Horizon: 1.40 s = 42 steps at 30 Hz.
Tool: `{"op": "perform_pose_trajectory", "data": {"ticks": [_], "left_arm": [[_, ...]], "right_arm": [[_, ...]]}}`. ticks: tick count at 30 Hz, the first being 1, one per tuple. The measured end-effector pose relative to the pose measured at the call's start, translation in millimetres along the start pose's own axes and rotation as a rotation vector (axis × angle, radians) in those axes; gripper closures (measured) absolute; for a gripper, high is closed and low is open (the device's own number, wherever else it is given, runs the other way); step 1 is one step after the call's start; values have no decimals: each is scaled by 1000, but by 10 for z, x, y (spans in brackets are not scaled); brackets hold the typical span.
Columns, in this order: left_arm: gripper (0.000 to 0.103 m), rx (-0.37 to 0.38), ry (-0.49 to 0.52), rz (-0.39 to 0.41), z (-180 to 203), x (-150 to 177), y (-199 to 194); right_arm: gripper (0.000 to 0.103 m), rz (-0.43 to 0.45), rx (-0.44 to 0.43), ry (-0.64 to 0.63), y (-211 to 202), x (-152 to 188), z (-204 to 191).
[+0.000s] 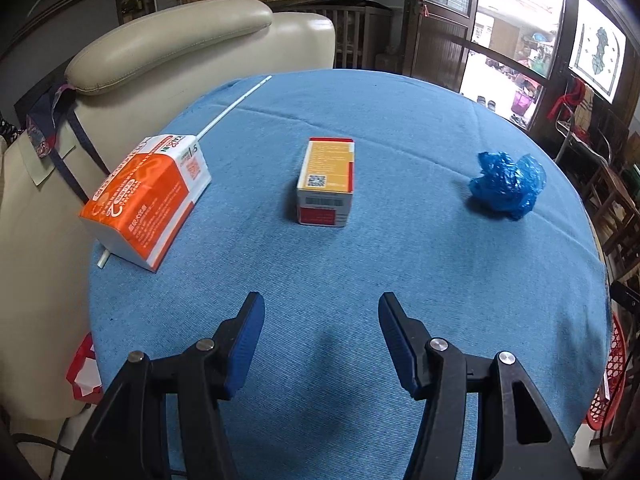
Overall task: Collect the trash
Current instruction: 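Move both open grippers back over the table toward the blue bag, then grasp the blue plastic bag with the right gripper while the left grasps the yellow medicine box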
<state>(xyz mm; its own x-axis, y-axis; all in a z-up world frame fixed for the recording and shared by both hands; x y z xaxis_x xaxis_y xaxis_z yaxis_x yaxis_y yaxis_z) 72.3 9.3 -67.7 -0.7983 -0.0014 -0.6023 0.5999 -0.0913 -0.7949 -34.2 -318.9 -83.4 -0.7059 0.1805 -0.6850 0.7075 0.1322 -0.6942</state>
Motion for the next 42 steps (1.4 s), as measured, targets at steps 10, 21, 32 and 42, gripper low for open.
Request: {"op": "perform_pose_trajectory", "data": {"ticks": [10,21,32,42], "left_arm": [[43,7,-28,12,-68,-424,170],[43,-7,31,32,126,-840,460],[43,-12,56,19,197,-1041,696],[43,14,22,-22,130,-1105,885]], "right_arm": [[49,-6,-91,25,412,-564,-247],[49,-10,-128,28,888,-1097,-470],[49,-27,-120,-12,1349,-1361,-624],[50,-58,-89,-52,1694,-1301,-659]]}}
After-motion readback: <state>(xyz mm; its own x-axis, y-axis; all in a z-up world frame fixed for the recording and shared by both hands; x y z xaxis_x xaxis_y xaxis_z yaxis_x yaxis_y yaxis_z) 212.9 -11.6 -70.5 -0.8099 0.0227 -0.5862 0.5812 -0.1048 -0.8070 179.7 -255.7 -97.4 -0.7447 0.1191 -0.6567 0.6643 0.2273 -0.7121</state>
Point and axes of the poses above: each gripper's, at about its wrist camera, not at the fingertips, and y roughly the way its jaws point, z to its right, x to its underside, the point moved 2 cm from there along y, roughly the way its jaws point, and after that the axes turned 7 degrees about -y, right-handed, at the moved point
